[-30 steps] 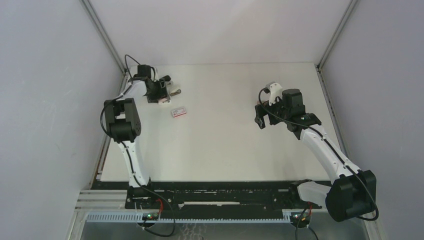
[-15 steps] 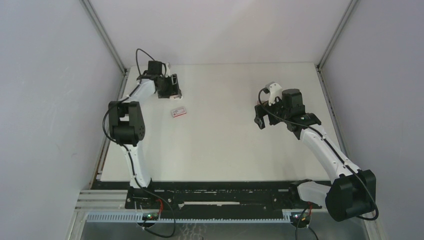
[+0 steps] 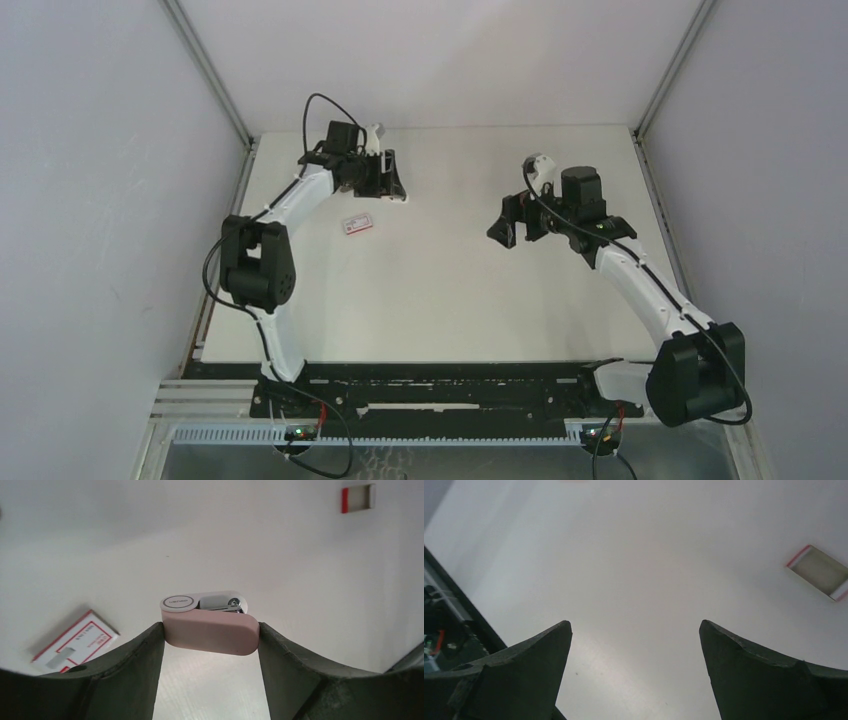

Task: Unload the staples from the stapler
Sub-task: Unload the staple at the center of the board.

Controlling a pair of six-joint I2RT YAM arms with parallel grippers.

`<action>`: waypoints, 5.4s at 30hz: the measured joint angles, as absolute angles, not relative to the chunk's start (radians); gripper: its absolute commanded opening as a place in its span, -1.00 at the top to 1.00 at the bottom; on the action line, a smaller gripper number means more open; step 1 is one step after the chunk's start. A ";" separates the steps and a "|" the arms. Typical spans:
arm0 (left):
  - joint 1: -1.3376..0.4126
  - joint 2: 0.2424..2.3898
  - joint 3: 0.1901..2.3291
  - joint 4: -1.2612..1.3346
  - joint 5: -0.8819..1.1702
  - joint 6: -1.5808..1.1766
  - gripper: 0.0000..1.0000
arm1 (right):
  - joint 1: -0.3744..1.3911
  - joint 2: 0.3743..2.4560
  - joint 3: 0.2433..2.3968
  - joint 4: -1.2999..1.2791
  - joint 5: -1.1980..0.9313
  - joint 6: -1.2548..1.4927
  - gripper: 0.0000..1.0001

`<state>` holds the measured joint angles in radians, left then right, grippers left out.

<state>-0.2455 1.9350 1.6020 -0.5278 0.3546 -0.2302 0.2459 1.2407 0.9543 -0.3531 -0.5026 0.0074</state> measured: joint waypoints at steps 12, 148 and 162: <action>-0.313 1.842 1.448 -0.410 0.532 -0.324 -0.40 | 0.245 1.541 1.042 -0.073 -0.701 0.391 -0.62; -0.540 1.964 1.613 -0.586 0.319 -0.215 -0.82 | 0.317 1.921 1.172 -0.057 -0.734 0.659 1.00; -0.551 2.002 1.614 -0.586 0.257 -0.215 -0.80 | 0.318 1.921 1.172 -0.058 -0.733 0.655 1.00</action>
